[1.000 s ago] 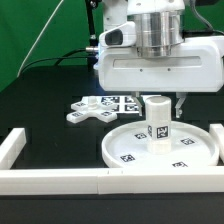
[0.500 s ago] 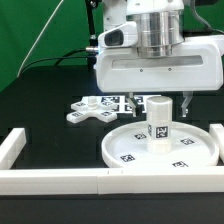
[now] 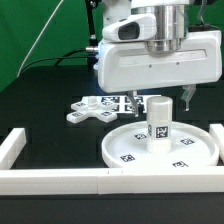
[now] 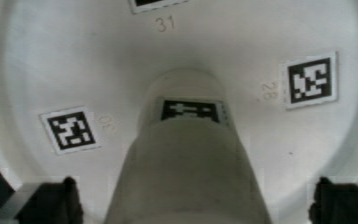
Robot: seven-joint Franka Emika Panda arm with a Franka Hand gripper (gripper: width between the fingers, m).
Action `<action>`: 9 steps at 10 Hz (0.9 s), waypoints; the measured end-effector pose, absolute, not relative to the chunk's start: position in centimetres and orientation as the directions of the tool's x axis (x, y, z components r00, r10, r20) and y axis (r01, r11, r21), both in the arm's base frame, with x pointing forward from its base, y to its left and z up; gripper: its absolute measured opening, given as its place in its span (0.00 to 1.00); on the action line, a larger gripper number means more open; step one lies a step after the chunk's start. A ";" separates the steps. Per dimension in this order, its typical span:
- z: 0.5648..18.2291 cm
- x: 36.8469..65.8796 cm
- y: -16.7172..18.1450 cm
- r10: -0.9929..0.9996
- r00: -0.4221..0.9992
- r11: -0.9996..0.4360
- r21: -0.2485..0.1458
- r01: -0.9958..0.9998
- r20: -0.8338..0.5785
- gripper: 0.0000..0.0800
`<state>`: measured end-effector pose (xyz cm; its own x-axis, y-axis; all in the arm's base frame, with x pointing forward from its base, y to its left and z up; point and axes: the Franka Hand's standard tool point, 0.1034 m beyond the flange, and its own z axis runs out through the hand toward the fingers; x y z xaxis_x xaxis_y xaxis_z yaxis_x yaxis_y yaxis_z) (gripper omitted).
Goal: Assemble round table
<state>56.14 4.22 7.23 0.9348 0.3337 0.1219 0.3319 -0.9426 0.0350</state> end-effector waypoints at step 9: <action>6.9 55.7 5.2 0.865 0.501 -0.497 0.090 0.863 -0.025 0.81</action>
Offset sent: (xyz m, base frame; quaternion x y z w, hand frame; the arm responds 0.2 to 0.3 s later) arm 0.0000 0.0000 0.0000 0.0000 0.0000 -0.1938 0.9810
